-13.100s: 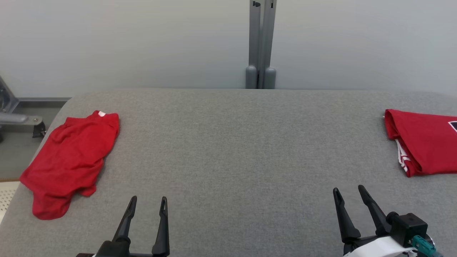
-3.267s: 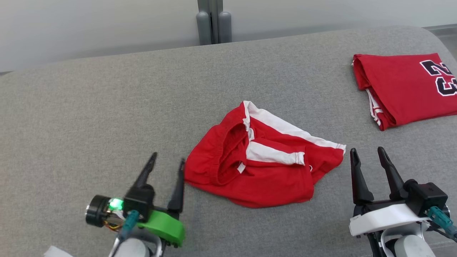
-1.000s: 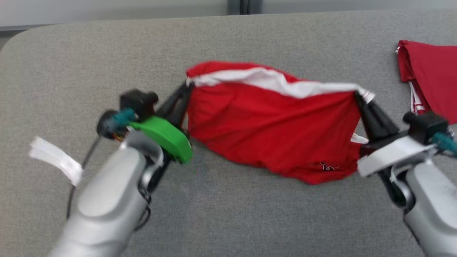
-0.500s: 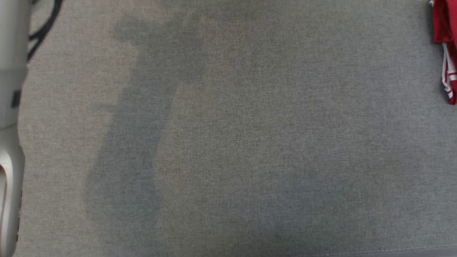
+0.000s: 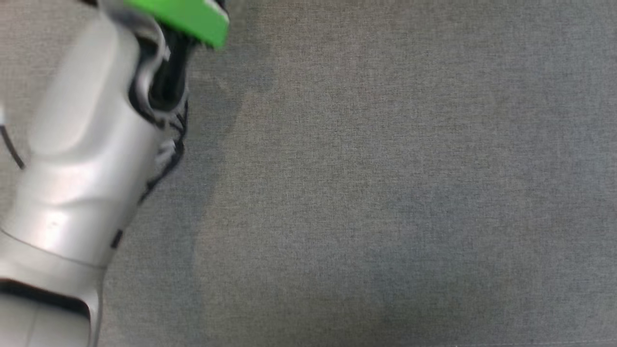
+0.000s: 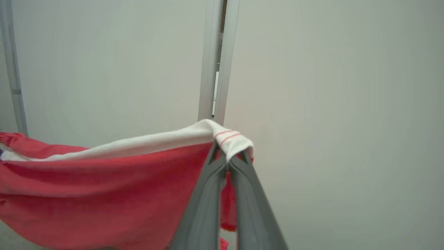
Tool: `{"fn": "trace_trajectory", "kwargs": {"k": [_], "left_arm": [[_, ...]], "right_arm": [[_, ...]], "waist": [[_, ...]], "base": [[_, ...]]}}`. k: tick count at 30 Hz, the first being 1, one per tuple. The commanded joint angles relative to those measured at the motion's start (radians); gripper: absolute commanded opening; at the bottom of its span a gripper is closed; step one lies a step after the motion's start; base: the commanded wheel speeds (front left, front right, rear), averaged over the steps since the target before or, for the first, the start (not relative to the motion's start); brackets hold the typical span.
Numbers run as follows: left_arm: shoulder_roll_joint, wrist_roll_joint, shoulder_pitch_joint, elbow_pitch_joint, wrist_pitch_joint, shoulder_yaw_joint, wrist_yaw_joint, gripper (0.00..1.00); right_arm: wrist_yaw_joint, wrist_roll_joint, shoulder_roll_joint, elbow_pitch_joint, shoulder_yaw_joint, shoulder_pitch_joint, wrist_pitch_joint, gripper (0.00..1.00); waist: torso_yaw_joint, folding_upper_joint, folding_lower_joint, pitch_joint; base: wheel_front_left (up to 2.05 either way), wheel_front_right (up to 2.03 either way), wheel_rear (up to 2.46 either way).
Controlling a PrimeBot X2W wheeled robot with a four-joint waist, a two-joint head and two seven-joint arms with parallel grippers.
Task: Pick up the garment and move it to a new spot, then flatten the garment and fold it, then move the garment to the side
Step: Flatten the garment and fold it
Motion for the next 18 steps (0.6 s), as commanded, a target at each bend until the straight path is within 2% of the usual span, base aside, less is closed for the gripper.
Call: {"fn": "trace_trajectory", "kwargs": {"k": [1, 6, 11, 18], "left_arm": [[0.007, -0.037, 0.094, -0.029, -0.013, -0.034, -0.002, 0.0], [0.052, -0.07, 0.349, -0.111, -0.024, -0.167, -0.002, 0.0], [0.084, -0.002, 0.601, -0.181, -0.022, -0.174, -0.002, 0.0], [0.137, 0.127, 0.875, -0.258, -0.023, -0.11, 0.013, 0.0]], "right_arm": [[-0.002, 0.005, -0.012, -0.034, -0.036, 0.097, -0.003, 0.0], [-0.002, -0.001, 0.002, -0.159, -0.152, 0.458, -0.004, 0.0], [-0.002, 0.03, 0.04, -0.253, -0.226, 0.815, -0.003, 0.0], [-0.002, 0.063, 0.085, -0.362, -0.282, 1.169, 0.0, 0.0]], "waist": [[0.019, 0.0, -0.0002, -0.054], [0.032, 0.0, -0.0002, -0.166], [0.032, 0.0, -0.0002, -0.298], [0.037, 0.0, -0.0002, -0.436]], "base": [[0.0, 0.0, 0.0], [0.0, 0.0, 0.0], [0.0, 0.0, 0.0], [0.0, 0.0, 0.0]]}}
